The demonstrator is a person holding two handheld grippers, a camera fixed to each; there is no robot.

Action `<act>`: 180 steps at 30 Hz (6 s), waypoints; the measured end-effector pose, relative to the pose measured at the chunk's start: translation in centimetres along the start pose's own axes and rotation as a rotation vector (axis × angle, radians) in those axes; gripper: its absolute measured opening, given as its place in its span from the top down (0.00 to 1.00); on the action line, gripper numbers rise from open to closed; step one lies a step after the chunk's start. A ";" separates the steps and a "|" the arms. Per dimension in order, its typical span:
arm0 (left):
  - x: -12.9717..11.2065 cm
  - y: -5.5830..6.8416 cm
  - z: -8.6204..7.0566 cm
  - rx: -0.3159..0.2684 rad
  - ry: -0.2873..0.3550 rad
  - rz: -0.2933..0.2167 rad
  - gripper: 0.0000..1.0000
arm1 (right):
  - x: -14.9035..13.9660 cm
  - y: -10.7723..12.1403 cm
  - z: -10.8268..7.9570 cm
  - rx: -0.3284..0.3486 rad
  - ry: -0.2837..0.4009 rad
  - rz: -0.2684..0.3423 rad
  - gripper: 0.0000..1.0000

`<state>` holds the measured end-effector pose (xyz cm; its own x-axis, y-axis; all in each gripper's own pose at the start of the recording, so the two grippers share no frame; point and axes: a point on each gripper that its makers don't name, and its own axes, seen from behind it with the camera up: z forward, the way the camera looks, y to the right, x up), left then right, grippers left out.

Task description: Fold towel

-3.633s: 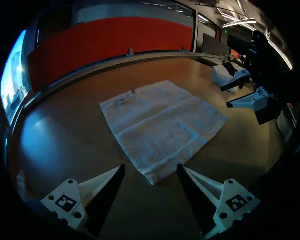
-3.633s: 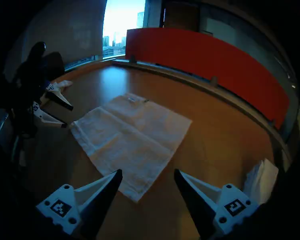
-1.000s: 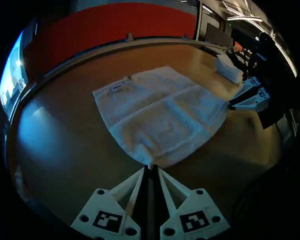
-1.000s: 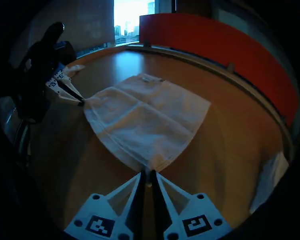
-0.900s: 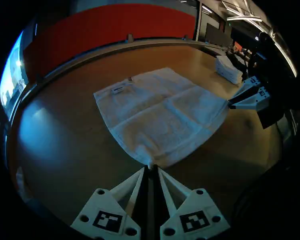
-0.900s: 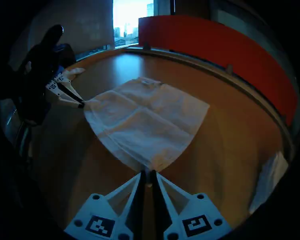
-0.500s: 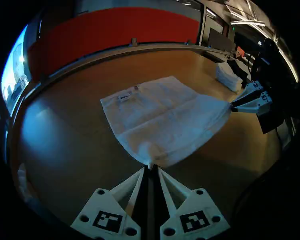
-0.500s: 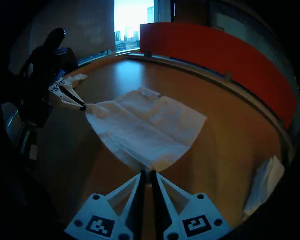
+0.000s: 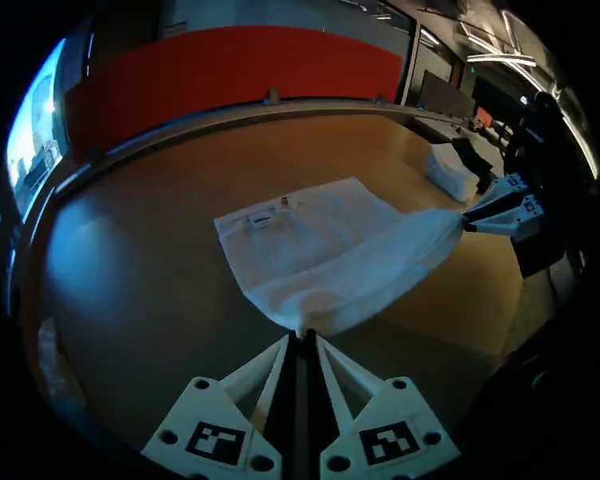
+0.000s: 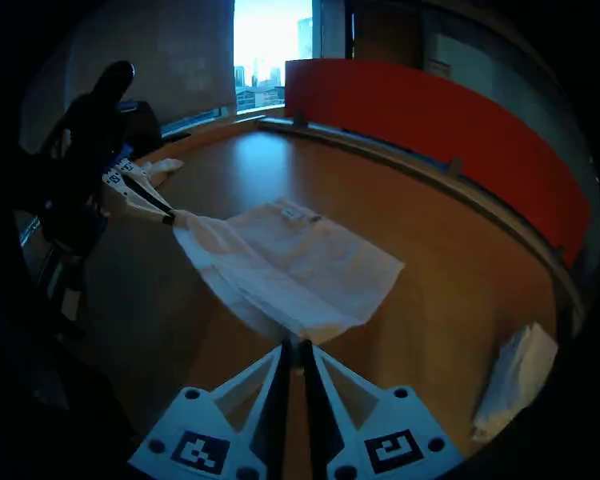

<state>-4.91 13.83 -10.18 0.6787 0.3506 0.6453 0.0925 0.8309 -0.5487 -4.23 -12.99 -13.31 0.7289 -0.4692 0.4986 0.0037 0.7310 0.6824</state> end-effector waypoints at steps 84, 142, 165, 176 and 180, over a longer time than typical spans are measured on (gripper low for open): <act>4.2 -1.2 0.4 0.037 -0.053 -0.102 0.92 | 3.6 4.0 0.8 -0.029 -0.022 -0.008 0.89; 3.4 -8.4 10.0 0.200 -0.126 -0.062 0.60 | 0.4 9.8 9.7 -0.093 -0.151 0.041 0.76; 4.3 -9.9 8.6 0.237 -0.096 -0.082 0.03 | 1.7 10.8 9.2 -0.140 -0.116 0.084 0.10; 3.4 -9.3 6.7 0.238 -0.083 -0.105 0.02 | 1.4 9.5 7.3 -0.154 -0.099 0.109 0.10; 3.1 -8.8 5.8 0.240 -0.077 -0.107 0.03 | 1.3 8.7 6.5 -0.157 -0.091 0.121 0.10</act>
<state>-7.85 10.07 -0.26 0.6159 0.2795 0.7366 -0.0205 0.9403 -0.3397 -7.73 -10.45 -3.28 0.6656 -0.4109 0.6230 0.0314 0.8494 0.5268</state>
